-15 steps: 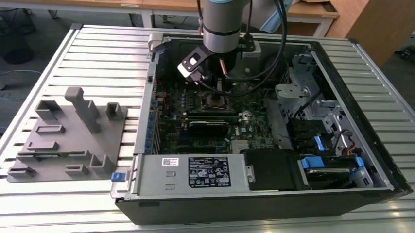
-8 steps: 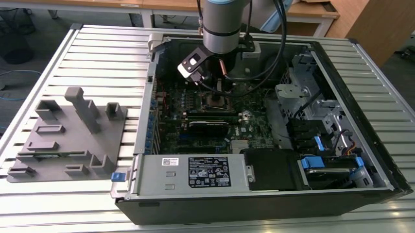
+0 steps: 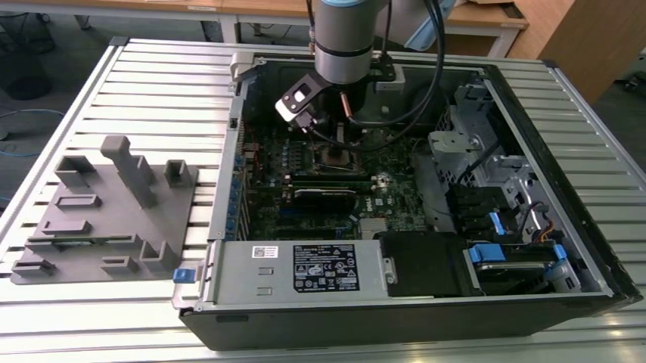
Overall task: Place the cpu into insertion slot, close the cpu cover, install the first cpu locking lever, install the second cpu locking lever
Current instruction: 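Place the cpu into insertion slot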
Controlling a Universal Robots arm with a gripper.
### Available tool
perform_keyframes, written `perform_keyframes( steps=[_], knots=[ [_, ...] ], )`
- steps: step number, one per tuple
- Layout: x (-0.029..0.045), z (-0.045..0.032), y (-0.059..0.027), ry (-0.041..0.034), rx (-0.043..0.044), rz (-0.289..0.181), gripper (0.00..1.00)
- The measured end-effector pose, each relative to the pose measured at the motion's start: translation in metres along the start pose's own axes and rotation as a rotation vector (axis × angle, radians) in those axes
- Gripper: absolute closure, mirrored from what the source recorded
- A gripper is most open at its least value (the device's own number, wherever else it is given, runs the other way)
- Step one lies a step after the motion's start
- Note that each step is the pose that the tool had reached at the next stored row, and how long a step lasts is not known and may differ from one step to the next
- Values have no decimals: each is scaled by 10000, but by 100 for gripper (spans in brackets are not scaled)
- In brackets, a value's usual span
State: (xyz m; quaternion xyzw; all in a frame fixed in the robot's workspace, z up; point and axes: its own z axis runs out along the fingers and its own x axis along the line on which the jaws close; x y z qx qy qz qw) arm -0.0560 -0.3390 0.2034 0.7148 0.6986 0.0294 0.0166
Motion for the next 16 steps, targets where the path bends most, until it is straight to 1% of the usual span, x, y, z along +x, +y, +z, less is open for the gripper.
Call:
perform_keyframes(
  steps=[7, 16],
  knots=[
    [-2, 34, -16, -5, 3, -1, 89],
    [-2, 55, -18, 1, 2, 0, 89]
  ],
)
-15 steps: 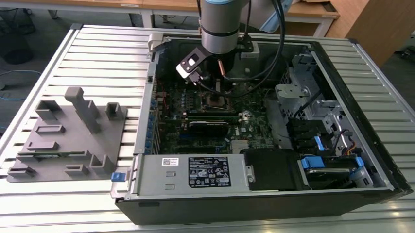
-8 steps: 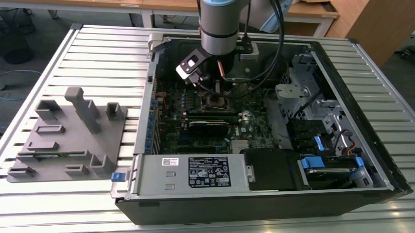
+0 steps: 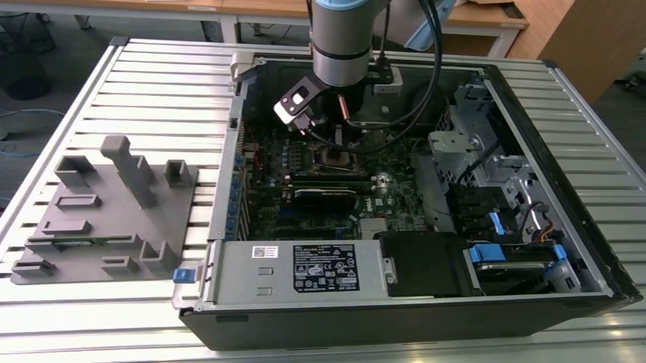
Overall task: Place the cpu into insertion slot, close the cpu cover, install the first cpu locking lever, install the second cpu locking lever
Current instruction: 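Place the cpu into insertion slot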
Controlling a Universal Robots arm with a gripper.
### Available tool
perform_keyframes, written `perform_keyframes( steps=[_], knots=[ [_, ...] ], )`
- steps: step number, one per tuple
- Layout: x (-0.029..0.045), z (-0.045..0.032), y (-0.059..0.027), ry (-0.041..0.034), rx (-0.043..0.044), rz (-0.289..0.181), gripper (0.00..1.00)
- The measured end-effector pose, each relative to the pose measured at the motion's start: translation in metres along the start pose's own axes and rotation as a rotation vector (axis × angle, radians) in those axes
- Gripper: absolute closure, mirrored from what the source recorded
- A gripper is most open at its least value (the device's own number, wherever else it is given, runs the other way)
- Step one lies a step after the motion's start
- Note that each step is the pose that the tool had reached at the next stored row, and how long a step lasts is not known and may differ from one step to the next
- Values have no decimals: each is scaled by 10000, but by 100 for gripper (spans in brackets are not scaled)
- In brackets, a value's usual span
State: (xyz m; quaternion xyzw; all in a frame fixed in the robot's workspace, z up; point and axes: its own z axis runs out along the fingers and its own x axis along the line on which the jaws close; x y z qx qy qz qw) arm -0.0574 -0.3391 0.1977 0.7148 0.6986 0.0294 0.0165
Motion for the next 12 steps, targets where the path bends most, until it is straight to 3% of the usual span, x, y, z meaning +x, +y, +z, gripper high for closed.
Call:
perform_keyframes(
  steps=[8, 12],
  knots=[
    [0, -2, 0, 2, -1, 0, 89],
    [3, -41, 4, 11, -6, 1, 89]
  ],
)
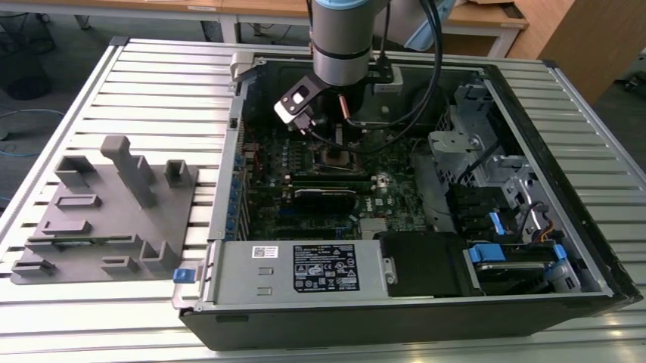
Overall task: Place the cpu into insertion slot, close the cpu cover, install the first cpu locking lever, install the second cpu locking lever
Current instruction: 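Place the cpu into insertion slot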
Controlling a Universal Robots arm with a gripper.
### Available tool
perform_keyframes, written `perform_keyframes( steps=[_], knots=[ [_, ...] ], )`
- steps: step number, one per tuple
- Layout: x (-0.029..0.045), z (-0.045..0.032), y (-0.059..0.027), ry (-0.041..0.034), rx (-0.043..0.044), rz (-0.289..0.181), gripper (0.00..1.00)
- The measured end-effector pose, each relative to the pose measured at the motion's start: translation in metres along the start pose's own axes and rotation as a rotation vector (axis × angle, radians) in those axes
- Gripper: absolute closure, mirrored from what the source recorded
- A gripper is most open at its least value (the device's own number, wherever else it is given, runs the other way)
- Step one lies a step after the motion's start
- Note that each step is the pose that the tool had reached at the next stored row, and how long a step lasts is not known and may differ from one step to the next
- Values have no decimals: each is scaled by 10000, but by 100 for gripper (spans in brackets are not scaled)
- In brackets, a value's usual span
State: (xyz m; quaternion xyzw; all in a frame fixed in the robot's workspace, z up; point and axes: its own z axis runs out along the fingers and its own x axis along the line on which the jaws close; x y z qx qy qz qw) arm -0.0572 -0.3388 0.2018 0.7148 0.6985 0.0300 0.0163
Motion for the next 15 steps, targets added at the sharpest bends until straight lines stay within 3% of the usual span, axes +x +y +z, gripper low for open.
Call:
perform_keyframes(
  steps=[10, 15],
  knots=[
    [0, -142, 8, -11, 6, -1, 89],
    [1, -145, 9, -9, 5, -1, 89]
  ],
)
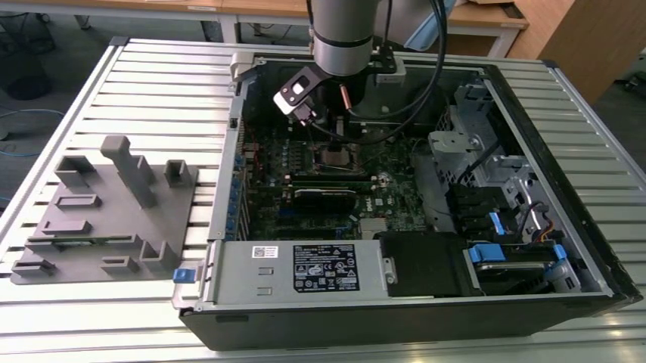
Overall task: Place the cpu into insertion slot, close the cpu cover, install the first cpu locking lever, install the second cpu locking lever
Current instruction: 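Place the cpu into insertion slot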
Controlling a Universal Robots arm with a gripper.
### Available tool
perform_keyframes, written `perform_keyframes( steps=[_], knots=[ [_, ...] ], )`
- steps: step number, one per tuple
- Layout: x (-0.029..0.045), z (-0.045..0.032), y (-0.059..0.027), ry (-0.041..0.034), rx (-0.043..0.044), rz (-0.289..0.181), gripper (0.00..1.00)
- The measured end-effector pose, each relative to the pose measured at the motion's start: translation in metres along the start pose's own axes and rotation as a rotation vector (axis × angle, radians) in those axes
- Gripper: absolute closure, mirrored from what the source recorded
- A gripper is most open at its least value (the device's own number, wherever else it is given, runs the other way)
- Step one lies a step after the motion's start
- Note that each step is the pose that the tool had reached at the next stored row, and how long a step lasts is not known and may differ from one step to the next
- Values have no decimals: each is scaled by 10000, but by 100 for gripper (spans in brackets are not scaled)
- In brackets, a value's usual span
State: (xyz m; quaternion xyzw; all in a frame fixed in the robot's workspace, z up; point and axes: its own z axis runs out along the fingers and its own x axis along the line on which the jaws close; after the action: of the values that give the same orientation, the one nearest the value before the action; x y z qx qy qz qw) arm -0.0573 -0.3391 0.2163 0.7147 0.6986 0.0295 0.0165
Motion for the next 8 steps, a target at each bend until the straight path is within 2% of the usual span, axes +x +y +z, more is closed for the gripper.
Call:
perform_keyframes(
  steps=[8],
  knots=[
    [0, 1, 24, -1, 4, 0, 89]
  ],
)
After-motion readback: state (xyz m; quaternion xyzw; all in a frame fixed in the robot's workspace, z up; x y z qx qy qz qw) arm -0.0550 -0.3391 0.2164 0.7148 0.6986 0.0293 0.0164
